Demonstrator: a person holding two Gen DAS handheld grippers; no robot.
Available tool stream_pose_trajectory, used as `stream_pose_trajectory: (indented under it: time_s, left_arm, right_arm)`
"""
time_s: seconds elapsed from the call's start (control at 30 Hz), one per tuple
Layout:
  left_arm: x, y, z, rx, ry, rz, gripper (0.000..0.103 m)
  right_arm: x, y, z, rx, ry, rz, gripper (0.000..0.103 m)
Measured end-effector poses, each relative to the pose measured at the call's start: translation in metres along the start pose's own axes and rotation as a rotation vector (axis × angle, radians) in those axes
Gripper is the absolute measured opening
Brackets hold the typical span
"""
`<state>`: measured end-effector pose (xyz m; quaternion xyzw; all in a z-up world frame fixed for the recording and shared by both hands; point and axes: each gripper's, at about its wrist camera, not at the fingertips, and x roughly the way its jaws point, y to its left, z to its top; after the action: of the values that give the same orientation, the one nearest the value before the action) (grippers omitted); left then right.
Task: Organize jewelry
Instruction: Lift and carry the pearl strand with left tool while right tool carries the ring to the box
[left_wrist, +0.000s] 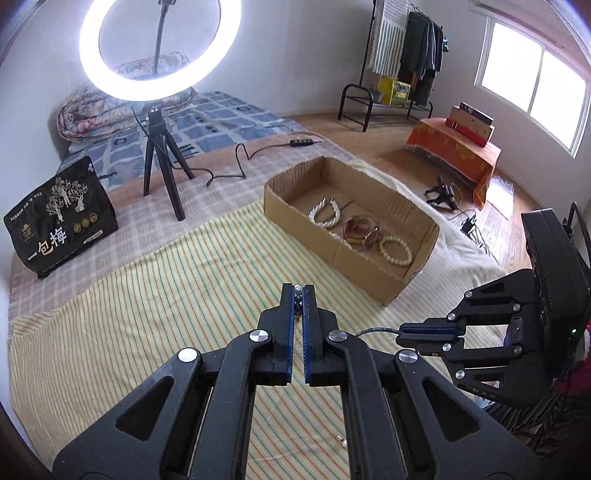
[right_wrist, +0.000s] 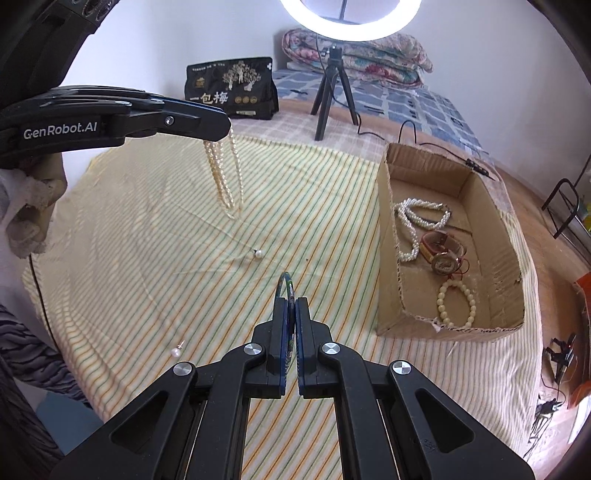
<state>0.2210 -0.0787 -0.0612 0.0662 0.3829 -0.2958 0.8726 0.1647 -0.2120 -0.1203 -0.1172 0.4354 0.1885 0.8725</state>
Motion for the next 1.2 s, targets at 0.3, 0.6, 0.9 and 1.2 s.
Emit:
stream_pose_trajectory:
  time_s: [0.3,0.6,0.9,1.2]
  left_arm:
    - [-0.012,-0.016,0.02,0.008,-0.06,-0.038,0.001]
    - [-0.002,-0.039,0.045,0.022,-0.095,-0.081,0.001]
    - [0.024,-0.052,0.079,0.016,-0.127,-0.115,0.001]
    - [0.05,-0.052,0.112,-0.013,-0.171,-0.136,0.001]
  right_arm:
    - [-0.025,-0.023,0.01,0.039,-0.075,-0.022,0.002]
    - [-0.046,-0.068,0.023,0.109,-0.136,-0.082,0.002]
    - [-0.05,-0.106,0.024,0.182,-0.153,-0.116,0.002]
    - [-0.045,-0.135,0.023,0.215,-0.145,-0.151,0.002]
